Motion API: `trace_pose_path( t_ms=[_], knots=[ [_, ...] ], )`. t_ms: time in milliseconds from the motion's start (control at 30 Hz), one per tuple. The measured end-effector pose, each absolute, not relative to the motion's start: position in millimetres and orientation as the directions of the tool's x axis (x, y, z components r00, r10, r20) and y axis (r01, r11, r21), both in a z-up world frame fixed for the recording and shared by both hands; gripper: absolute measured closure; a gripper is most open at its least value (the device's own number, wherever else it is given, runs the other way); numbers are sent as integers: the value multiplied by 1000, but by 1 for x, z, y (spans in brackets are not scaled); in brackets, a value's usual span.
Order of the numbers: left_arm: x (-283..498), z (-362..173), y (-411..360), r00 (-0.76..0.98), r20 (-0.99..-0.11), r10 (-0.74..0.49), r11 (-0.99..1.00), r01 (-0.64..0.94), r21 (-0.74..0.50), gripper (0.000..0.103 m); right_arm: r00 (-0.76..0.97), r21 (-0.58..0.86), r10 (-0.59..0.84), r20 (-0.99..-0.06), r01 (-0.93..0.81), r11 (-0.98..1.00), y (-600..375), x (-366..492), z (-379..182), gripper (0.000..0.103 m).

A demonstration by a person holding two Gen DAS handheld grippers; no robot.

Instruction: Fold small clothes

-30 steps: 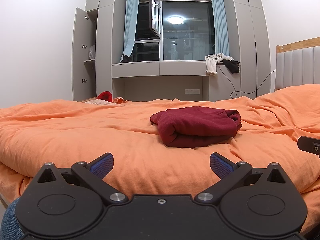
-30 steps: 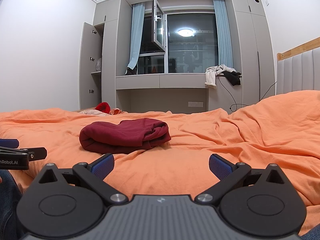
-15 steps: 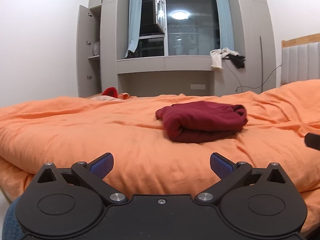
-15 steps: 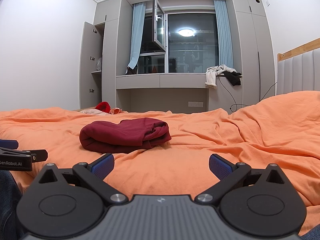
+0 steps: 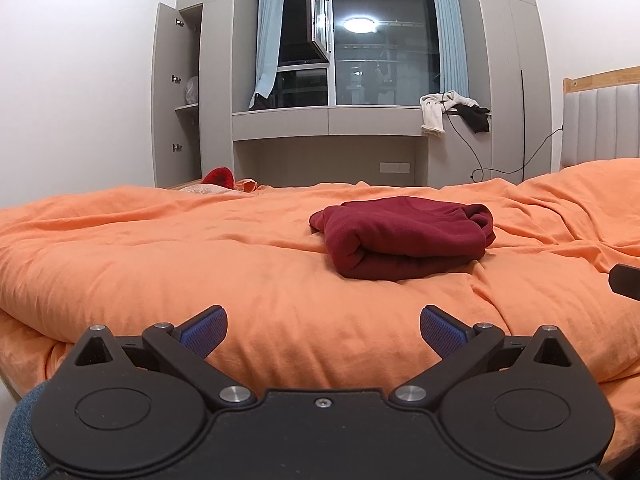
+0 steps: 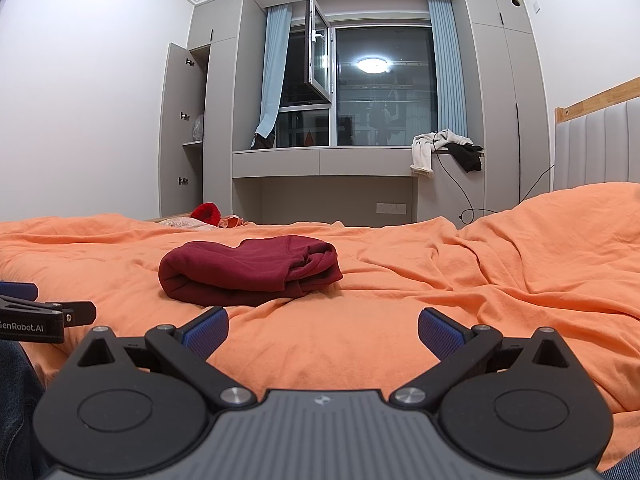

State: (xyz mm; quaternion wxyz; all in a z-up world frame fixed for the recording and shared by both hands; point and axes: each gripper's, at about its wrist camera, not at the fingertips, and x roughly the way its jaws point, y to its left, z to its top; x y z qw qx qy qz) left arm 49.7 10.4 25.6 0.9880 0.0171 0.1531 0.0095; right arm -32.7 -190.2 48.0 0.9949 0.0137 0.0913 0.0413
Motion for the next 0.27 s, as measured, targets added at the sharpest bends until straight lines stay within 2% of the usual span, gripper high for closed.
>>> trace_pose_path(
  t_ms=[267],
  knots=[
    [50, 26, 9, 953, -304, 20, 999, -8, 41, 1, 980, 34, 84, -181, -79, 996, -190, -33, 48, 0]
  ],
)
